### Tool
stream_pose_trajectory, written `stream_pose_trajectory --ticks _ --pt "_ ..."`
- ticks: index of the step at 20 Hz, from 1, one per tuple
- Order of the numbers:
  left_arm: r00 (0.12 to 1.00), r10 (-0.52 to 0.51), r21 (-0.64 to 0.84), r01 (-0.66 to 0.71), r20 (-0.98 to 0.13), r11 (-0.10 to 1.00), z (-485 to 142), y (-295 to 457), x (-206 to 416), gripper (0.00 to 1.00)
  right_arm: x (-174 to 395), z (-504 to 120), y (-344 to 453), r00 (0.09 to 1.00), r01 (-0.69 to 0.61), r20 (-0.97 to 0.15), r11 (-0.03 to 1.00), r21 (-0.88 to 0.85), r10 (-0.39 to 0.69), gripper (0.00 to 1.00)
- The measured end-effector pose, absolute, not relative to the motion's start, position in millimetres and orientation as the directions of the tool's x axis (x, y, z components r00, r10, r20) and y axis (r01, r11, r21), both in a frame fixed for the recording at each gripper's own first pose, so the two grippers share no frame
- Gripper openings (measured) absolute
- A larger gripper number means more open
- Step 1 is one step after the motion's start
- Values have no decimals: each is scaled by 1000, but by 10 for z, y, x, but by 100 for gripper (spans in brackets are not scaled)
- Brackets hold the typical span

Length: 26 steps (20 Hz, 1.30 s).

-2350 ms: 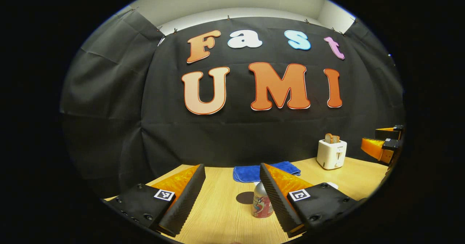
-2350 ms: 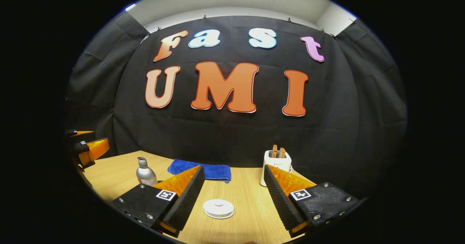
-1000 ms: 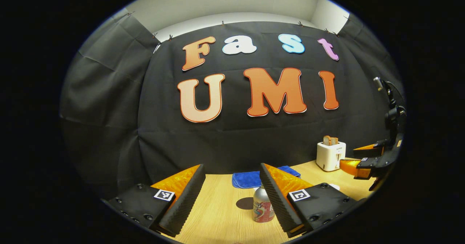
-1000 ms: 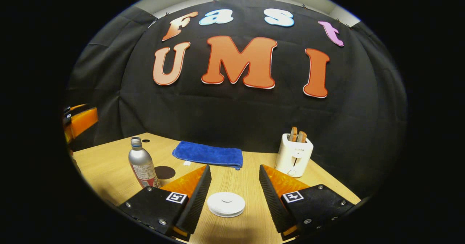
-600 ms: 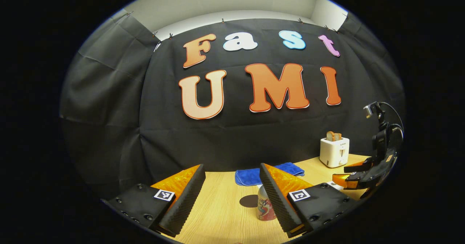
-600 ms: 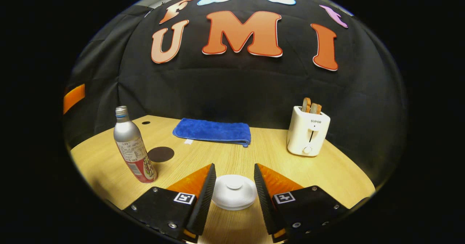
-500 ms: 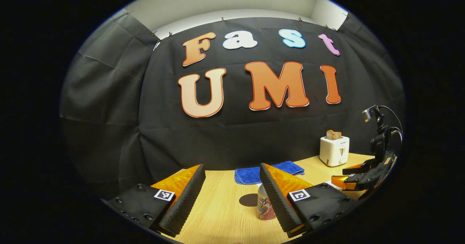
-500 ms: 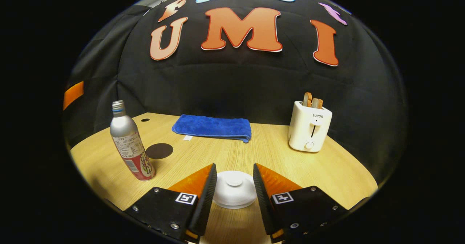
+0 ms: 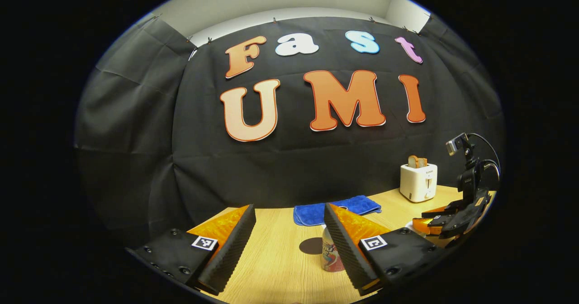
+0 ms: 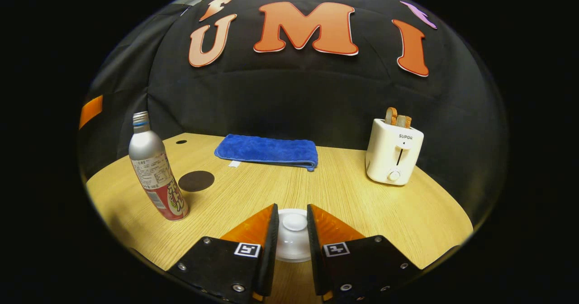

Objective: Open the teacup lid with one hand, grasp the water bottle and pour water into the teacup with the other hand; after pouring, place the water bottle on the coaster and then close the teacup lid.

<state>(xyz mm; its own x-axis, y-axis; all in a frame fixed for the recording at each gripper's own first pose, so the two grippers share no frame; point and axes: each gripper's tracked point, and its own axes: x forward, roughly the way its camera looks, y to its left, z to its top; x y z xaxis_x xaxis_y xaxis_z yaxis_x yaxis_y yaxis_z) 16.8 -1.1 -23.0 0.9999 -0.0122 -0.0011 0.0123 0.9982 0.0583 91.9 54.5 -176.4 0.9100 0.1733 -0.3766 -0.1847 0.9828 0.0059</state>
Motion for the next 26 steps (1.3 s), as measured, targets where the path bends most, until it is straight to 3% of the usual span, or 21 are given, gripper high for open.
stream_pose_trajectory --ticks 3,11,26 --pt "1000 -12 56 13 -10 998 -261 -17 195 100 928 -1757 551 910 -192 -376 981 -5 176 28" --pt "999 -30 56 32 -28 998 -381 -82 274 99 930 -1740 495 907 -183 -379 982 45 186 19" --pt "960 -215 -24 214 -182 976 -1216 -686 480 100 877 -1214 314 950 -152 -251 978 142 184 19"
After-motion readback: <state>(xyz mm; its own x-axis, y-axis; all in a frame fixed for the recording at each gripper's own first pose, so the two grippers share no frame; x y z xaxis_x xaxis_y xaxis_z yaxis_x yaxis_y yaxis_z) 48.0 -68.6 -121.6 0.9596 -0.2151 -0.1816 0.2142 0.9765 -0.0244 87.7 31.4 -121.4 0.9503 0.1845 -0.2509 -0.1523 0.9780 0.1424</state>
